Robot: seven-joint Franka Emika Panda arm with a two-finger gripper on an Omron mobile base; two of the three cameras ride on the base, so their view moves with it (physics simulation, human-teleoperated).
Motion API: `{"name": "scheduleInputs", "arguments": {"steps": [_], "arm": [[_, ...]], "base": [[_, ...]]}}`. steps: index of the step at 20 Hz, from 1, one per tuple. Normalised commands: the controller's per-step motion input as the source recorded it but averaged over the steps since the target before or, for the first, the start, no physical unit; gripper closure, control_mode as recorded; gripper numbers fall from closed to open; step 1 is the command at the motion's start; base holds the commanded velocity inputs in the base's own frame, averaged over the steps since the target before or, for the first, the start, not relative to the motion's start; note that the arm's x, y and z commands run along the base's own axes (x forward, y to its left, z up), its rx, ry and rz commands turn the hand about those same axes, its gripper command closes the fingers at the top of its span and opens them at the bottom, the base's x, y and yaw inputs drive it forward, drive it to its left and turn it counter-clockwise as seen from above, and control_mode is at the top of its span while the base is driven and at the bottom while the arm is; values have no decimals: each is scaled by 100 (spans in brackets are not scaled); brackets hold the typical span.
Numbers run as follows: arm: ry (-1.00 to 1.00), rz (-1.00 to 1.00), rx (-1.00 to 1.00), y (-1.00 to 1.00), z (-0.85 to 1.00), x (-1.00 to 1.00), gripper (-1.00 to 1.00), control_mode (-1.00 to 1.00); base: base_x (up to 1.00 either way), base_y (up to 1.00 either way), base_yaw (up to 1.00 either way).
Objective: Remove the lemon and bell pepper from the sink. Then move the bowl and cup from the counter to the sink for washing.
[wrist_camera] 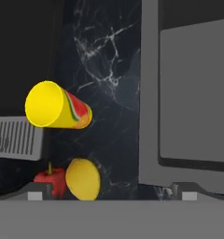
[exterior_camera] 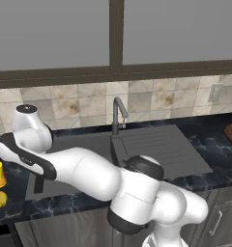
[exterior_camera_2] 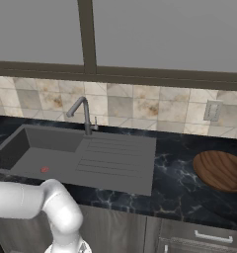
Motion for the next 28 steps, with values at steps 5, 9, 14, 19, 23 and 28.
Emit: {"name": "scheduleInputs", "arguments": {"steps": [5, 9, 14, 19, 23, 28], "arm": [[0, 0, 3, 6, -13, 18, -100, -100], [-3, 0, 6, 13, -13, 5, -100, -100], [-5, 0, 6, 19, -14, 0, -100, -100], [-6, 0, 2, 16, -12, 9, -100, -100], [-2, 0, 0, 6, -7, 15, -100, -100], [0, 0, 0, 5, -6, 16, -100, -100]], "base": [[0, 0, 0], [0, 0, 0], [0, 0, 0], [0, 0, 0], [0, 0, 0], [0, 0, 0]]}}
